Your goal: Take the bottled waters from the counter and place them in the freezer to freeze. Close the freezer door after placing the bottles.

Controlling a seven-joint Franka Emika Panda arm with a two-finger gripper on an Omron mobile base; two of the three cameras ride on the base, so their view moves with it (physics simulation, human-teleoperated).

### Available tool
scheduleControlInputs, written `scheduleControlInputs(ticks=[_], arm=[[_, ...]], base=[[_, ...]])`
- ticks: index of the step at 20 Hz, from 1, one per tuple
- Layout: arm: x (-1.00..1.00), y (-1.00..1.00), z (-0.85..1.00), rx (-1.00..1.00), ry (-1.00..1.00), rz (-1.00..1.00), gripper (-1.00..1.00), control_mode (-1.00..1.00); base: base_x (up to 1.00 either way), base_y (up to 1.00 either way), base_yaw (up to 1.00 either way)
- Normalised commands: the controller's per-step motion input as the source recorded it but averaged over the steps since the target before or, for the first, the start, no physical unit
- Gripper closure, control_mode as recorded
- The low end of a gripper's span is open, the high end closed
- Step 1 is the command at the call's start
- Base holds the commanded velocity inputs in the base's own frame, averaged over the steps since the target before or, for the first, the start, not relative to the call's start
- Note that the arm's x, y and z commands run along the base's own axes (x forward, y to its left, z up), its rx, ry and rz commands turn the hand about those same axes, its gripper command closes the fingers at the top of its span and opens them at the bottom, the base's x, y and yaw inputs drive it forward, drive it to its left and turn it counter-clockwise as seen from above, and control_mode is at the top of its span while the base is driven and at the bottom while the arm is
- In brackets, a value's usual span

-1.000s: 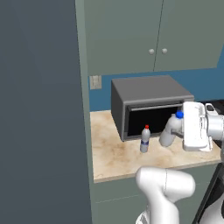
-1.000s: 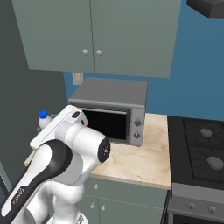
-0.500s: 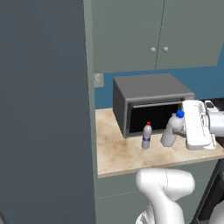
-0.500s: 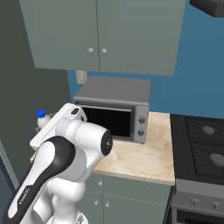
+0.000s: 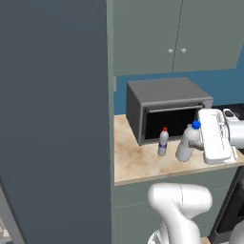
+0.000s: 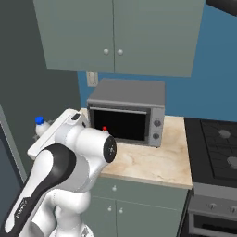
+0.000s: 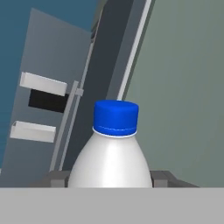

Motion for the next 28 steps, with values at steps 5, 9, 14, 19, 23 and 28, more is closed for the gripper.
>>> scheduleControlInputs(ticks=[5, 9, 14, 19, 23, 28], arm=[[0.0, 0.0, 0.0, 0.0, 0.0, 0.0, 1.0, 1.0], [0.0, 0.0, 0.0, 0.0, 0.0, 0.0, 1.0, 1.0], [0.0, 0.0, 0.0, 0.0, 0.0, 0.0, 1.0, 1.0], [0.0, 0.0, 0.0, 0.0, 0.0, 0.0, 1.0, 1.0], [0.0, 0.0, 0.0, 0.0, 0.0, 0.0, 1.0, 1.0], [0.0, 0.0, 0.0, 0.0, 0.0, 0.0, 1.0, 1.0]], base=[[-0.11, 0.86, 0.17], [-0.02, 0.08, 0.02], [-0.62, 0.07, 0.0], [-1.0, 0.45, 0.0], [-0.98, 0.56, 0.08], [-0.28, 0.95, 0.24]])
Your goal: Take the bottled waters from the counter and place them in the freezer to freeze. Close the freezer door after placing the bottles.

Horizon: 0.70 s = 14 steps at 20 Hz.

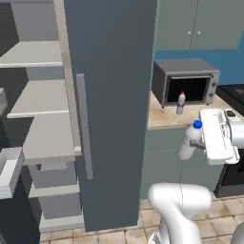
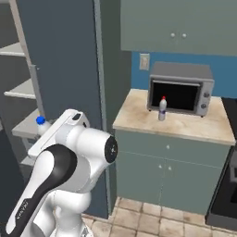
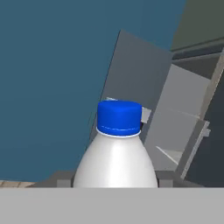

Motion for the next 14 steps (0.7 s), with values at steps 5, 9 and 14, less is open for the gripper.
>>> scheduleControlInputs(ticks=[5, 9, 14], arm=[[0.0, 0.0, 0.0, 0.0, 0.0, 0.0, 1.0, 1.0], [0.0, 0.0, 0.0, 0.0, 0.0, 0.0, 1.0, 1.0], [0.0, 0.0, 0.0, 0.0, 0.0, 0.0, 1.0, 1.0]], base=[[0.39, 1.0, 0.05], [0.63, 0.9, 0.0], [0.53, 0.75, 0.0]])
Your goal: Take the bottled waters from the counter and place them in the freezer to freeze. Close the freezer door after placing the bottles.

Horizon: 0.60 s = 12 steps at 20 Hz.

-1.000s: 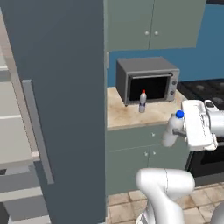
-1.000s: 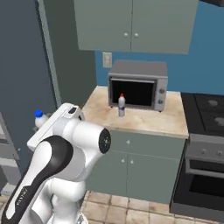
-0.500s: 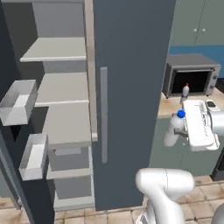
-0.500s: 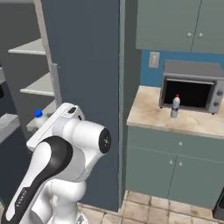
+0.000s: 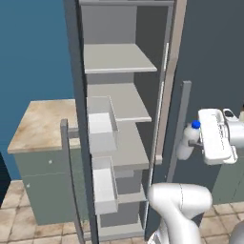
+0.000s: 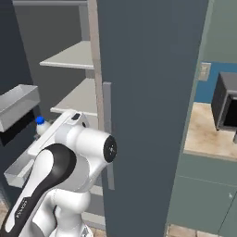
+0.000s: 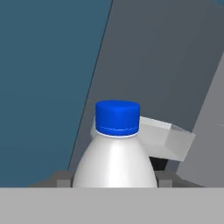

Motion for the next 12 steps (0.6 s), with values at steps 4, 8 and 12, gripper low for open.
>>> scheduleControlInputs(ticks=[4, 8, 12], arm=[[0.0, 0.0, 0.0, 0.0, 0.0, 0.0, 1.0, 1.0], [0.15, 0.07, 0.23, -0.02, -0.01, -0.01, 1.0, -1.0], [0.36, 0.27, 0.94, -0.08, -0.02, -0.13, 1.0, -1.0]], base=[[0.32, 0.75, 0.0], [0.12, 0.17, 0.0], [0.0, 0.0, 0.0]])
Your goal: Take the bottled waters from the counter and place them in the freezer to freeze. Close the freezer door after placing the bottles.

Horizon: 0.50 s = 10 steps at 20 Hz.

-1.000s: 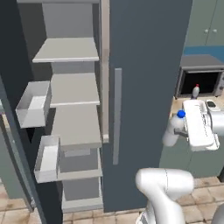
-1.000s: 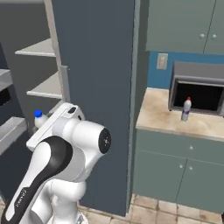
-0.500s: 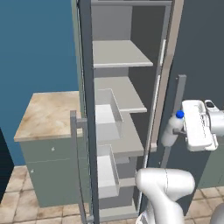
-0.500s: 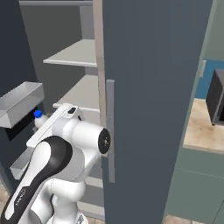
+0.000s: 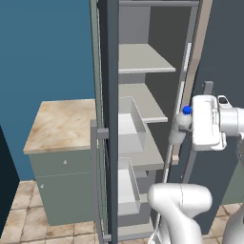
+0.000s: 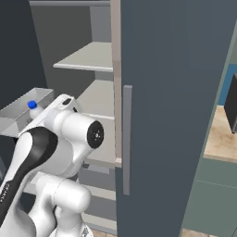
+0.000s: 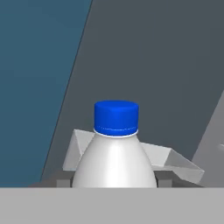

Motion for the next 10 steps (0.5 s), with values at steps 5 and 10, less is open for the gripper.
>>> scheduleControlInputs(ticks=[5, 10], arm=[[0.54, 0.08, 1.0, -0.01, 0.02, -0.16, 1.0, -1.0], [0.66, -0.09, 0.96, 0.11, 0.19, -0.1, 1.0, -1.0]], base=[[0.0, 0.0, 0.0], [0.0, 0.0, 0.0]])
